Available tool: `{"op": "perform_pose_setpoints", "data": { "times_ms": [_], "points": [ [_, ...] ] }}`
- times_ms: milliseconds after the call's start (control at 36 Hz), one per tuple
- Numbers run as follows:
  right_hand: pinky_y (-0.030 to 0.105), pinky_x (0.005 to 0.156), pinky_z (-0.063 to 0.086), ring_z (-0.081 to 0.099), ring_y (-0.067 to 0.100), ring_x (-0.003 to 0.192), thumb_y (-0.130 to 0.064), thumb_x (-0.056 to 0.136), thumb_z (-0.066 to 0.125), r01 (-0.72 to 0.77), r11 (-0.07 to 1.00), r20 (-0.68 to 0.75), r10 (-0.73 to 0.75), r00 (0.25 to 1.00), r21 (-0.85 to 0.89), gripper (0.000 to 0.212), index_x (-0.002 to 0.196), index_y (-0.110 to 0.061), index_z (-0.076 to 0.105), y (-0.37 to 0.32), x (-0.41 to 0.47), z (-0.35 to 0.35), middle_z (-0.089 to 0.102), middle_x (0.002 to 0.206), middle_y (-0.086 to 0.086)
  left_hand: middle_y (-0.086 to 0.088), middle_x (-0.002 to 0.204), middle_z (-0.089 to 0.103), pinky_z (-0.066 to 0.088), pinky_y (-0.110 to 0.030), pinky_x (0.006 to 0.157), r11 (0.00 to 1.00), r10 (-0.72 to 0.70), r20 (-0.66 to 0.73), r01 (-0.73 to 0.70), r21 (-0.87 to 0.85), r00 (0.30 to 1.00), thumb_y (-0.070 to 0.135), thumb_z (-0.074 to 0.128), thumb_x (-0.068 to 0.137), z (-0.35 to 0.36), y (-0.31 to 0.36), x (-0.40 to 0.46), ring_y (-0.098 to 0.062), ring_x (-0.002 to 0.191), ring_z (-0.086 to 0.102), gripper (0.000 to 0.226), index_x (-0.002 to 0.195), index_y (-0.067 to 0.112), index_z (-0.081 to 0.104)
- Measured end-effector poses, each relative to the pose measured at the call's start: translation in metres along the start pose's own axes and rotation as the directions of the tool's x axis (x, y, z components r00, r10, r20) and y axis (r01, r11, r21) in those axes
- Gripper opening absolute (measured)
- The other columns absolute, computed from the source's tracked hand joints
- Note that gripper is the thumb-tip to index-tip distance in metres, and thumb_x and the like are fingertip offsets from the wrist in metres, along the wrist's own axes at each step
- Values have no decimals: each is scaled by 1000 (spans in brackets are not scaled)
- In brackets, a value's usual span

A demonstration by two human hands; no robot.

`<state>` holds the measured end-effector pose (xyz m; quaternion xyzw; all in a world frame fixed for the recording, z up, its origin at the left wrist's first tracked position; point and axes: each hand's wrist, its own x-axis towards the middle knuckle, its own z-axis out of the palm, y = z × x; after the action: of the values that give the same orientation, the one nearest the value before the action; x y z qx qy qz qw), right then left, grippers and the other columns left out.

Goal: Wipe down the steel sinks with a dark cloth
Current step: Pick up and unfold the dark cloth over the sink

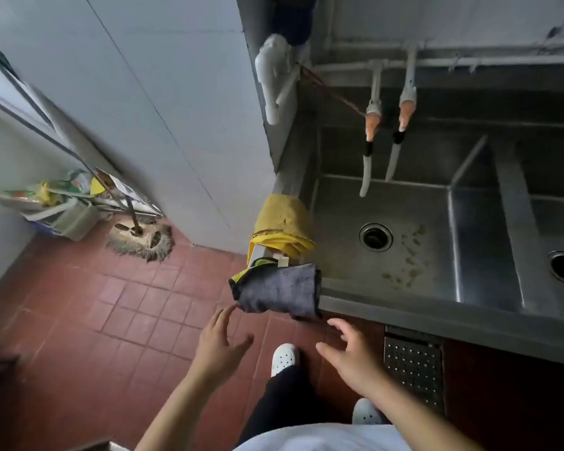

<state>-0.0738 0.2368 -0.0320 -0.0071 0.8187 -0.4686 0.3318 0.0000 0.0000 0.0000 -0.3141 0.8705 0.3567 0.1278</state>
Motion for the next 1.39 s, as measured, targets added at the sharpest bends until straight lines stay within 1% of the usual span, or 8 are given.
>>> {"op": "perform_pose_setpoints", "data": {
  "times_ms": [167, 306, 750, 861, 1000, 1167, 1278, 1389],
  "points": [
    [31, 102, 42, 53, 19, 125, -21, 85, 75, -131, 991, -148, 125, 981, -37, 57, 138, -21, 53, -19, 32, 28, 57, 135, 2, -10, 145, 49, 36, -47, 111, 907, 350, -36, -329, 263, 936, 16, 70, 83, -8, -3, 56, -35, 134, 42, 56, 137, 14, 55],
    [34, 92, 46, 59, 21, 100, -10, 82, 78, -265, 940, -298, 322, 899, 216, 54, 129, -14, 52, -30, 63, 58, 60, 109, 4, -8, 165, 7, 5, -45, 123, 691, 449, 236, -502, 520, 862, 42, 57, 91, 3, -15, 101, -31, 152, 4, 78, 156, 27, 17],
    [35, 69, 47, 57, 25, 80, 5, 81, 68, -305, 766, -362, 564, 742, 566, 34, 99, -15, 47, -66, 73, 71, 60, 91, 15, -15, 159, 27, 18, -61, 117, 535, 660, 338, -735, 417, 671, 62, 70, 74, -1, -33, 134, -38, 147, 21, 94, 151, 20, 36],
    [31, 53, 57, 65, 23, 75, 7, 86, 60, -195, 635, -231, 524, 820, 748, 32, 105, -18, 53, -107, 55, 50, 63, 95, 13, -6, 155, 35, 21, -58, 116, 564, 615, 390, -728, 390, 685, 65, 66, 69, 10, -28, 118, -32, 145, 30, 103, 154, 22, 27],
    [35, 63, 62, 68, 28, 82, 7, 91, 56, -74, 566, -190, 393, 900, 821, 21, 94, -6, 72, -145, 27, 21, 69, 91, 17, 2, 147, 48, 30, -48, 115, 647, 645, 379, -738, 192, 664, 27, 65, 78, 13, -2, 112, -22, 138, 42, 81, 151, 21, 32],
    [38, 71, 63, 73, 31, 84, 3, 94, 54, 79, 552, -325, 365, 872, 830, 19, 103, 4, 71, -137, 2, -23, 72, 97, 25, 3, 121, 67, 44, -13, 90, 700, 710, 271, -696, -162, 651, -1, 50, 88, -1, 52, 105, -11, 108, 60, 49, 131, 20, 59],
    [41, 81, 61, 71, 31, 100, 12, 90, 51, 100, 663, -361, 269, 893, 742, 33, 111, -4, 70, -111, -20, -46, 70, 111, 23, 9, 75, 69, 54, -25, 67, 770, 630, 426, -593, -236, 649, 9, 49, 91, -17, 86, 104, -12, 71, 66, 45, 107, 49, 63],
    [34, 90, 54, 69, 18, 92, 15, 82, 65, 83, 897, -471, 147, 870, 434, 42, 106, -20, 70, -85, -32, -64, 70, 103, 27, 1, 96, 74, 58, -42, 84, 800, 593, 523, -520, -299, 613, 0, 52, 95, -23, 123, 102, -17, 89, 71, 38, 111, 29, 68]
  ]
}}
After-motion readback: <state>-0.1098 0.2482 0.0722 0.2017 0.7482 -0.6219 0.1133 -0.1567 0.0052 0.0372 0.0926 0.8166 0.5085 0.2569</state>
